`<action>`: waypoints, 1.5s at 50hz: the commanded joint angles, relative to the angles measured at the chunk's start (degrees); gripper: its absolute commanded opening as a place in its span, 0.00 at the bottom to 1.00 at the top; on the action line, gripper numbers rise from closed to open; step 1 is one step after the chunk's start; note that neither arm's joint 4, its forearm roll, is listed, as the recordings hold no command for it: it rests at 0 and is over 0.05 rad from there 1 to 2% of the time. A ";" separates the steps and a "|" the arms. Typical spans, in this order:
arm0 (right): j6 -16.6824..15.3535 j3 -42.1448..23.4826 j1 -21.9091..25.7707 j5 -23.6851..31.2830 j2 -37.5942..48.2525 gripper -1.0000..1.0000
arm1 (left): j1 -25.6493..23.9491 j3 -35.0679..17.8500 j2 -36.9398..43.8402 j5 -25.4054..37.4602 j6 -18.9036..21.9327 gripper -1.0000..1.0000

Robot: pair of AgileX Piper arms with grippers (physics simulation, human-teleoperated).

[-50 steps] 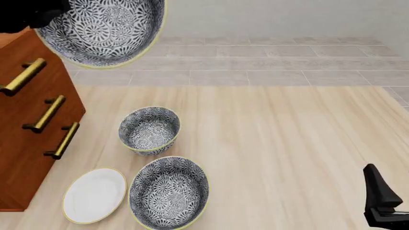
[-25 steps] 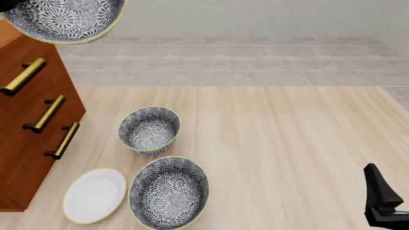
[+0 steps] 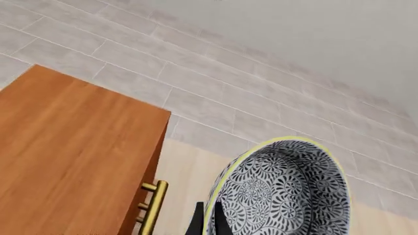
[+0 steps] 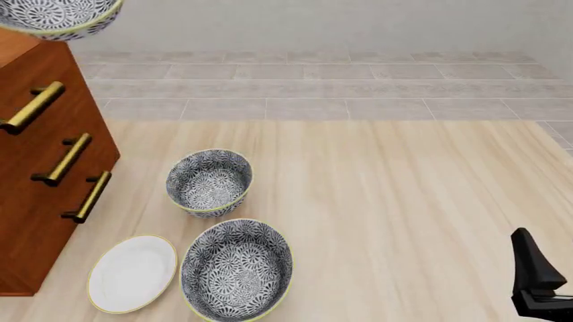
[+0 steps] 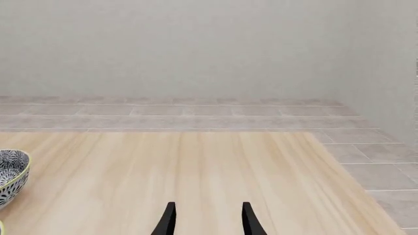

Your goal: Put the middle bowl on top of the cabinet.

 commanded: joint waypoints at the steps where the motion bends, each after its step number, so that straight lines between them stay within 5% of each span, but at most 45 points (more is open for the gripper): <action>1: -0.01 0.00 -0.03 -0.08 0.00 1.00 | 2.73 -2.78 1.42 1.75 -2.86 0.00; 34: -0.23 0.00 -0.18 -0.05 0.00 1.00 | 10.72 -7.76 5.79 4.27 -11.81 0.00; 75: -0.28 0.00 -0.22 0.07 0.00 1.00 | 19.12 -6.71 5.96 4.54 -15.93 0.00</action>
